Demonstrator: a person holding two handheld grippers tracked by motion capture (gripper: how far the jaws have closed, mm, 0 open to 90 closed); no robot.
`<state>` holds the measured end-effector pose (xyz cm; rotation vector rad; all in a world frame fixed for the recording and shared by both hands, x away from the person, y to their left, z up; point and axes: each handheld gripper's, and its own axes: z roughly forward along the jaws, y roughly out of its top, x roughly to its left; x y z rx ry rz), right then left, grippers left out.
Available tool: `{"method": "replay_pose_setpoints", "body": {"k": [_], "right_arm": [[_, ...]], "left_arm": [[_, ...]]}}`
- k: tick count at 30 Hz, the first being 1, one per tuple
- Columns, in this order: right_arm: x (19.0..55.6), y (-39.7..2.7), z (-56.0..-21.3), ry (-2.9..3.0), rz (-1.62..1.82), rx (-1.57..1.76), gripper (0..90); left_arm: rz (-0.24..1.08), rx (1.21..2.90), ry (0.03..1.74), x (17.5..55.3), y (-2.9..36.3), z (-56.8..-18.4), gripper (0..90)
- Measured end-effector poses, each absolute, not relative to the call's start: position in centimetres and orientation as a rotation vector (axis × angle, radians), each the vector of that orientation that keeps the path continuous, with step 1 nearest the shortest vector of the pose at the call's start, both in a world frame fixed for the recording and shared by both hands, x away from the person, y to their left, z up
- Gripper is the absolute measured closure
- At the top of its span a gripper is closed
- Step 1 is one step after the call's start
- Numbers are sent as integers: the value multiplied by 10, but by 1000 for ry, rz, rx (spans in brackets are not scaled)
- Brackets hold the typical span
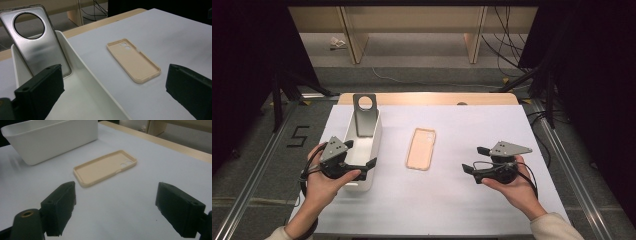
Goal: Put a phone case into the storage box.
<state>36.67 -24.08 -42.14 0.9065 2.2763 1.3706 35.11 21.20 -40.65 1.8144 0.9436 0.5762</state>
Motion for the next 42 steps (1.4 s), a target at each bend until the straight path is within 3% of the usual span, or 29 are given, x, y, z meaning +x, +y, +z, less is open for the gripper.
{"method": "replay_pose_setpoints", "body": {"k": [24, 26, 31, 34, 37, 42], "right_arm": [[368, -228, -420, 2297, 1379, 883, 207], [369, -223, -420, 2309, 1373, 866, 298], [373, -204, -417, 2343, 1335, 785, 675], [378, -186, -417, 2381, 1274, 762, 823], [386, -167, -420, 2435, 1216, 745, 893], [400, -137, -428, 2500, 1150, 728, 900]], "left_arm": [[575, 1818, 939, 350, 211, -409, 11], [573, 1819, 942, 350, 211, -409, 11], [573, 1818, 941, 350, 210, -409, 17], [571, 1821, 942, 350, 209, -409, 19], [570, 1823, 943, 350, 210, -410, 19], [570, 1821, 941, 350, 210, -410, 21]]}}
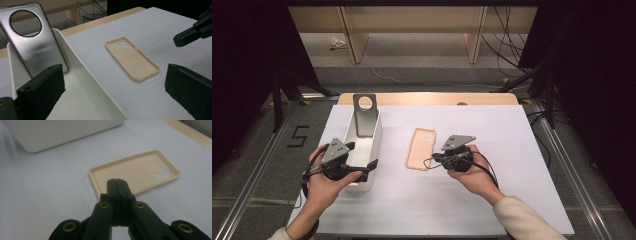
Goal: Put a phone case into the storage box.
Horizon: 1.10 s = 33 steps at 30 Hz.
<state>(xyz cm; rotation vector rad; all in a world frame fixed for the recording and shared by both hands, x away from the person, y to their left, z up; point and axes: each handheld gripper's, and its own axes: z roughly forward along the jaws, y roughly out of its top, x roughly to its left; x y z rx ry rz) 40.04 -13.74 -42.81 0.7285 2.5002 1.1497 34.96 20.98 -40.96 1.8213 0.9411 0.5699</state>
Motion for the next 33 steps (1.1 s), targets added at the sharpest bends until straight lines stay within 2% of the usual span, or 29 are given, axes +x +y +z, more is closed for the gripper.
{"method": "replay_pose_setpoints", "body": {"k": [13, 33], "right_arm": [[429, -91, -464, 2649, 956, 777, 900], [434, -94, -471, 2709, 809, 799, 900]], "left_arm": [[570, 1823, 935, 349, 209, -409, 22], [565, 1826, 932, 349, 207, -410, 22]]}}
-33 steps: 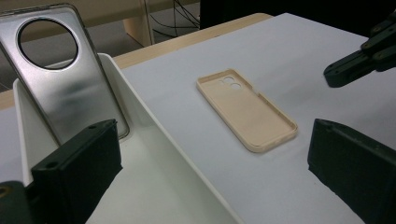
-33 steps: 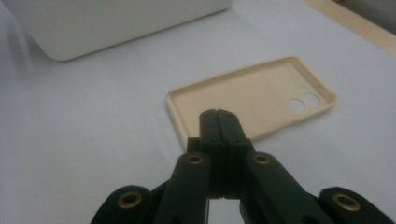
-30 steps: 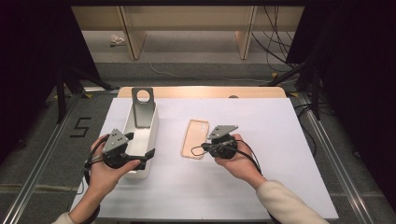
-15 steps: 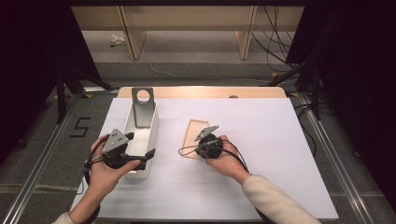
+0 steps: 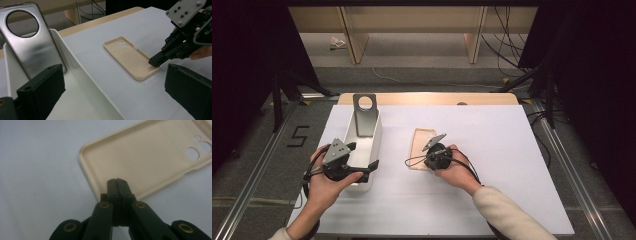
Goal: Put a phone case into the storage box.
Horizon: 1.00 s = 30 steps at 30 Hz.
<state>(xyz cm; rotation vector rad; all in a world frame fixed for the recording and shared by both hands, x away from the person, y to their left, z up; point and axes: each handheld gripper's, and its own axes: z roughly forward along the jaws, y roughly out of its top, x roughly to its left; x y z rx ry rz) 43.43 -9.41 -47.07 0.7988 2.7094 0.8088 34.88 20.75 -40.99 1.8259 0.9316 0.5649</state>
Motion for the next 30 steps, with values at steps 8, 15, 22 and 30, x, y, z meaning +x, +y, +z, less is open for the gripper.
{"method": "replay_pose_setpoints", "body": {"k": [8, 15, 22, 30], "right_arm": [[435, -99, -470, 2716, 784, 811, 900], [435, -100, -470, 2720, 766, 812, 900], [435, -101, -471, 2717, 769, 828, 900], [436, -102, -471, 2710, 793, 828, 861]], "left_arm": [[564, 1825, 933, 349, 207, -410, 22], [564, 1826, 930, 349, 207, -410, 22], [562, 1826, 933, 349, 207, -411, 23], [560, 1830, 932, 349, 207, -412, 25]]}}
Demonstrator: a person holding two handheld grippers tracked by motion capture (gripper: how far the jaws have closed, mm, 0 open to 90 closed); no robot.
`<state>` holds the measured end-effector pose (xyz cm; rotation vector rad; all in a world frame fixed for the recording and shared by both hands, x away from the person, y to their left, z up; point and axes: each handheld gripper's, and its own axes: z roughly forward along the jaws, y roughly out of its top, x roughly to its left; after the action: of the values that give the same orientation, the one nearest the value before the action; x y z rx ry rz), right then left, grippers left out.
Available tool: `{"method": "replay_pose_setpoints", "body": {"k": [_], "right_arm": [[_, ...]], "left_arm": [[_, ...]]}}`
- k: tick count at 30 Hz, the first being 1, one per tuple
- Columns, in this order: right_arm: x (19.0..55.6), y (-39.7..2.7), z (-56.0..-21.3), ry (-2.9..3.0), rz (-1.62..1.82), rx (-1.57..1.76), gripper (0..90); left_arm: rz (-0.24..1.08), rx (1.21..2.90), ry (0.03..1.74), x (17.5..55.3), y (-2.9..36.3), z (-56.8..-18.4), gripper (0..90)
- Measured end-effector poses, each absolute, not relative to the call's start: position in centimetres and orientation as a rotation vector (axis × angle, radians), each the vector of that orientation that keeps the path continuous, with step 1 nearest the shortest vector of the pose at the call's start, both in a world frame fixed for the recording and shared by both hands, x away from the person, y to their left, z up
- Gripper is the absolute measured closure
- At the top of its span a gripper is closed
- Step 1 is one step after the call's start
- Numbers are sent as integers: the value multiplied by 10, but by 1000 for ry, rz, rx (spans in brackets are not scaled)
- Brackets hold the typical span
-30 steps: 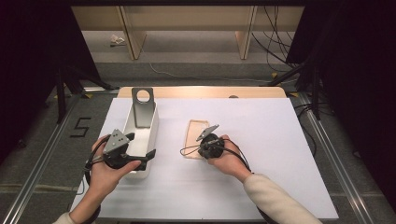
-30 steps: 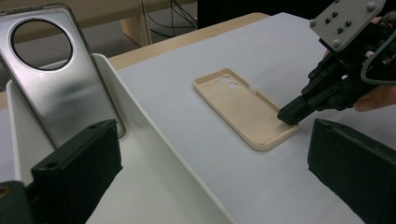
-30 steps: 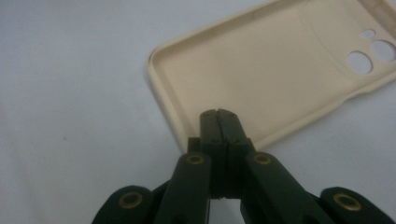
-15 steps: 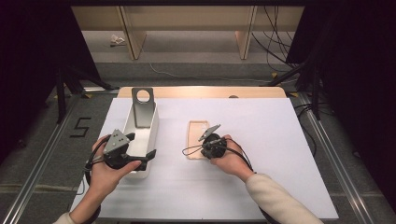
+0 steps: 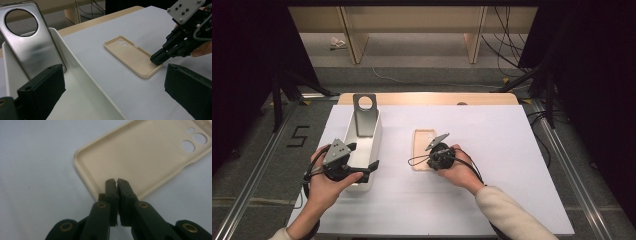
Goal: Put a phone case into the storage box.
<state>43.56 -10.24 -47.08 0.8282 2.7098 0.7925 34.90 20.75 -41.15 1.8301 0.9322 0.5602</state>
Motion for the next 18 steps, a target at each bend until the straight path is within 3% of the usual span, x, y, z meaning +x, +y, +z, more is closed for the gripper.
{"method": "replay_pose_setpoints", "body": {"k": [6, 13, 18], "right_arm": [[435, -105, -465, 2667, 871, 830, 720], [433, -114, -459, 2577, 995, 863, 383], [434, -122, -450, 2522, 1082, 914, 255]], "left_arm": [[559, 1830, 934, 349, 208, -412, 25], [556, 1828, 928, 349, 207, -412, 25], [555, 1826, 927, 349, 207, -412, 27]]}}
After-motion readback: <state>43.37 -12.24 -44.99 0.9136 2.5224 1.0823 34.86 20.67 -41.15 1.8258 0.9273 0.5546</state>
